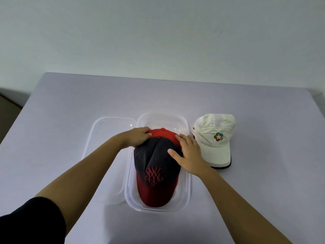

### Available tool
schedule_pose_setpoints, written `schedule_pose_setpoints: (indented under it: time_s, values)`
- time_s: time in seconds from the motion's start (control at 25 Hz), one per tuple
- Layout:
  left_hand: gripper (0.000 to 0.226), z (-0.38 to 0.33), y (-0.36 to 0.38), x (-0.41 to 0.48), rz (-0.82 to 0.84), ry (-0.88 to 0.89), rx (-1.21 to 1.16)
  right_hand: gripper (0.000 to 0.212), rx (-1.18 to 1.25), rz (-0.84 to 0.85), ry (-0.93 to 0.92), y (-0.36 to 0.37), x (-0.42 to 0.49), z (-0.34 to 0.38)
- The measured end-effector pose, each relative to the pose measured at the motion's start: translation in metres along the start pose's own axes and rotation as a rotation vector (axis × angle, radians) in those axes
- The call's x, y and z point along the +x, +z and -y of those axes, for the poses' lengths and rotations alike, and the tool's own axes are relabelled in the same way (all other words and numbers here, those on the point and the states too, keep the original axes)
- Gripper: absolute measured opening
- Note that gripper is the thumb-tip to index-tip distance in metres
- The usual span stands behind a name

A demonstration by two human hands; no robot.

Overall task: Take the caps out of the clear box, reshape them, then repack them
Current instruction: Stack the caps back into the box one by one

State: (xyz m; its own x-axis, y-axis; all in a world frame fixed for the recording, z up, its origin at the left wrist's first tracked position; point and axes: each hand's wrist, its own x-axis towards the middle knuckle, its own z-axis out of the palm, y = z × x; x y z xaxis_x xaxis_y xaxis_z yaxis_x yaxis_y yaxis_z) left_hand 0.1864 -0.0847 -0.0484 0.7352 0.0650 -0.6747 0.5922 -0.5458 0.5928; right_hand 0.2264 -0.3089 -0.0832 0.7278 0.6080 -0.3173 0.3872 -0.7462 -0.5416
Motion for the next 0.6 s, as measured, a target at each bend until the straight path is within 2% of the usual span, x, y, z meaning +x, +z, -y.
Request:
schedule_pose_setpoints:
  time_s: [0.08,0.16,0.32,0.44,0.6]
  values:
    - [0.041,0.003,0.005,0.002,-0.094,0.033,0.126,0.06,-0.004,-0.065,0.013,0.001,0.003,0.002]
    - [0.042,0.004,0.017,-0.002,-0.217,0.08,0.135,0.056,-0.016,-0.091,0.021,0.0,0.002,0.003]
    - [0.045,0.007,0.056,-0.006,-0.46,0.095,-0.175,0.055,0.009,-0.009,0.057,0.008,-0.006,0.005]
    - [0.059,0.005,0.072,-0.002,-0.491,0.043,-0.232,0.055,0.015,0.015,0.066,0.012,-0.007,0.007]
    - [0.059,0.001,0.069,-0.009,-0.575,0.072,-0.148,0.059,0.025,-0.017,0.013,0.013,-0.009,0.001]
